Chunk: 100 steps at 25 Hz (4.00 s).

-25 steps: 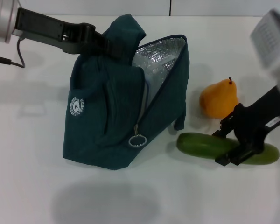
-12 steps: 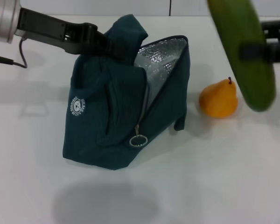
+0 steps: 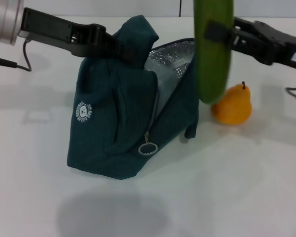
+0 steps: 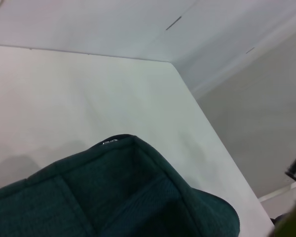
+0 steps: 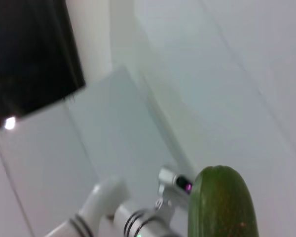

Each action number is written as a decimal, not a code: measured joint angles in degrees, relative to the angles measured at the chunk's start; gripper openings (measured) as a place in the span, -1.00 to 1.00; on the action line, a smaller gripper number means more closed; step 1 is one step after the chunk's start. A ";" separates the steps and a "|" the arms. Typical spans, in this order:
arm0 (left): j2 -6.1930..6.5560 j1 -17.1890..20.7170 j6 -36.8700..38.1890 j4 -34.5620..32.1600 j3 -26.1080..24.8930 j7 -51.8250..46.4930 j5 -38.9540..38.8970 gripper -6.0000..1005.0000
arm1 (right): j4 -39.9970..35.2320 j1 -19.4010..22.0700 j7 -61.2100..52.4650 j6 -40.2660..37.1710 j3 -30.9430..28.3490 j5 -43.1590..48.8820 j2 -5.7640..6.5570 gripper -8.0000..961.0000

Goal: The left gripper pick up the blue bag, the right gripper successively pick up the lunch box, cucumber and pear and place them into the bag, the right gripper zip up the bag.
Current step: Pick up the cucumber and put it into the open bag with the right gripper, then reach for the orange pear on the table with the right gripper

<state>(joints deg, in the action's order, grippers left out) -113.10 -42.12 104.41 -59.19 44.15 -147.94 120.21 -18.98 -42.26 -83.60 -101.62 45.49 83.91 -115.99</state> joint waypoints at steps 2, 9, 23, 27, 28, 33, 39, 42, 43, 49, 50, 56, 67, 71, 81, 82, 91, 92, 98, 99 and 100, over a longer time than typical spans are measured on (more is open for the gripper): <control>-0.01 -0.01 0.00 0.04 -0.04 -0.02 -0.02 -0.90 | 3.43 -0.45 4.82 2.03 2.16 -3.48 -0.14 0.31; -0.32 0.04 0.00 0.12 -0.02 0.03 -0.05 -0.90 | 11.19 -3.64 15.23 6.24 4.41 -7.31 -0.28 0.33; -0.42 0.13 0.09 0.13 0.06 0.38 -0.08 -0.90 | 19.43 -10.40 27.05 9.69 5.23 -7.08 -0.28 0.37; -0.29 0.28 0.09 0.12 0.06 0.51 -0.08 -0.90 | 20.44 -10.40 27.55 10.79 5.15 -7.08 -0.28 0.38; -0.25 0.33 0.09 0.13 0.05 0.58 -0.08 -0.90 | 20.61 -10.26 27.74 10.88 5.13 -7.09 -0.28 0.39; -0.19 0.41 0.09 0.13 0.03 0.69 -0.08 -0.90 | 21.63 -9.60 29.20 12.11 5.20 -5.68 -0.28 0.40; -0.22 0.30 0.06 0.13 0.06 0.72 -0.08 -0.90 | 21.67 -9.40 29.34 12.47 4.66 -4.83 -0.28 0.42; -0.24 0.28 0.08 0.13 0.06 0.72 -0.08 -0.90 | 21.69 -9.42 29.44 12.52 4.78 -4.83 -0.28 0.43; -0.25 0.28 0.09 0.13 0.06 0.72 -0.08 -0.90 | 21.70 -9.44 29.53 12.57 4.90 -4.81 -0.28 0.43; -0.28 0.42 0.09 0.13 0.06 0.72 -0.08 -0.90 | 21.69 -9.38 30.38 12.67 5.20 -4.22 -0.28 0.45; -0.28 0.42 0.09 0.13 0.06 0.72 -0.08 -0.90 | 21.64 -9.38 30.55 12.59 5.20 -4.06 -0.28 0.45; -0.36 0.46 0.12 0.13 0.06 0.72 -0.07 -0.90 | 21.39 -9.51 30.65 12.16 4.91 -3.96 -0.28 0.46; -0.37 0.31 0.18 0.13 0.06 0.72 -0.07 -0.90 | 21.11 -8.95 30.25 12.10 4.57 -4.12 -0.28 0.63; -0.37 0.23 0.18 0.13 0.06 0.72 -0.06 -0.90 | 20.54 -8.02 30.11 12.14 4.34 -4.47 -0.28 0.75; -0.36 0.12 0.18 0.13 0.06 0.72 -0.06 -0.90 | 20.49 -6.41 28.59 12.01 4.34 -4.56 -0.28 0.79; -0.35 0.15 0.18 0.12 0.06 0.72 -0.06 -0.90 | 20.36 -5.94 28.44 11.66 4.34 -4.56 -0.28 0.79; -0.12 1.28 0.46 -0.21 -0.30 0.56 -0.53 -0.90 | 7.85 6.15 25.11 7.27 4.24 -9.04 0.12 0.79; -0.09 1.35 0.47 -0.17 -0.29 0.56 -0.66 -0.90 | 5.78 8.09 24.12 7.63 4.30 -9.29 0.26 0.79; -0.03 1.37 0.52 -0.05 -0.17 0.50 -0.89 -0.90 | -1.43 15.89 21.75 14.34 4.93 -8.00 0.75 0.79; -0.02 1.30 0.52 -0.02 -0.14 0.48 -0.89 -0.90 | -1.60 16.30 21.82 16.10 4.98 -6.51 0.83 0.79; -0.01 1.20 0.53 0.00 -0.11 0.46 -0.89 -0.90 | -1.61 16.30 21.96 16.95 5.00 -5.46 0.85 0.79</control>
<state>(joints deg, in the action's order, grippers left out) -113.11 -40.92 104.94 -59.19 44.03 -147.48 119.32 -20.59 -25.96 -61.64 -84.66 50.50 78.45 -115.15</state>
